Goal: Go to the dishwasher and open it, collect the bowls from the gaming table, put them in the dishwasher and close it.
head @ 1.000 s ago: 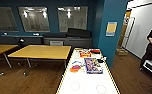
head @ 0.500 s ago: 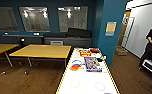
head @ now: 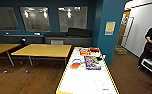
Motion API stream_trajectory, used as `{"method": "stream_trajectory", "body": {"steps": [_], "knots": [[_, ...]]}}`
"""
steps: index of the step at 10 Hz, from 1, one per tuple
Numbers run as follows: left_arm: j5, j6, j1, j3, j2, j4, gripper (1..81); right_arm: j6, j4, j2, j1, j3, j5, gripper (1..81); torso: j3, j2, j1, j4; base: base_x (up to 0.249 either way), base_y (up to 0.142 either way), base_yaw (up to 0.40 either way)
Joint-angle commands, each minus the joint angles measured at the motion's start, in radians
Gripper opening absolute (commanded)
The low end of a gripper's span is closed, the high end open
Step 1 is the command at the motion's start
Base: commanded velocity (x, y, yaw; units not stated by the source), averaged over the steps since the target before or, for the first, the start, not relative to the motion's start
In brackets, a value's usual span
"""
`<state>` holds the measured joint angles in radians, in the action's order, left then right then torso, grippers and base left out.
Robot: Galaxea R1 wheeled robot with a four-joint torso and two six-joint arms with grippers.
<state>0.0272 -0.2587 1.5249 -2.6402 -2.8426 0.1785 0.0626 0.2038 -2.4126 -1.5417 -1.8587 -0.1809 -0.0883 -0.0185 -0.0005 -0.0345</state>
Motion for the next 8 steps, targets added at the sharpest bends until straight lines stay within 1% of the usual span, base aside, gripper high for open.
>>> {"method": "stream_trajectory", "body": {"steps": [1, 4, 8], "knots": [[-0.055, 0.006, -0.035, -0.003, 0.017, 0.01, 1.0, 0.005, -0.026, 0.024, 0.019, -0.008, 0.06, 1.0, 0.0, 0.0, 0.001, 0.0, -0.126, 0.0, 0.0], [-0.056, 0.006, -0.035, -0.009, 0.008, 0.016, 1.0, 0.003, -0.026, -0.029, 0.01, -0.097, 0.061, 1.0, 0.0, 0.0, 0.001, 0.0, -0.126, 0.0, 0.0], [-0.059, 0.006, -0.035, -0.014, -0.005, 0.035, 1.0, 0.0, -0.02, -0.119, 0.021, -0.247, 0.103, 1.0, 0.0, 0.0, 0.001, 0.0, -0.126, 0.0, 0.0]]}}
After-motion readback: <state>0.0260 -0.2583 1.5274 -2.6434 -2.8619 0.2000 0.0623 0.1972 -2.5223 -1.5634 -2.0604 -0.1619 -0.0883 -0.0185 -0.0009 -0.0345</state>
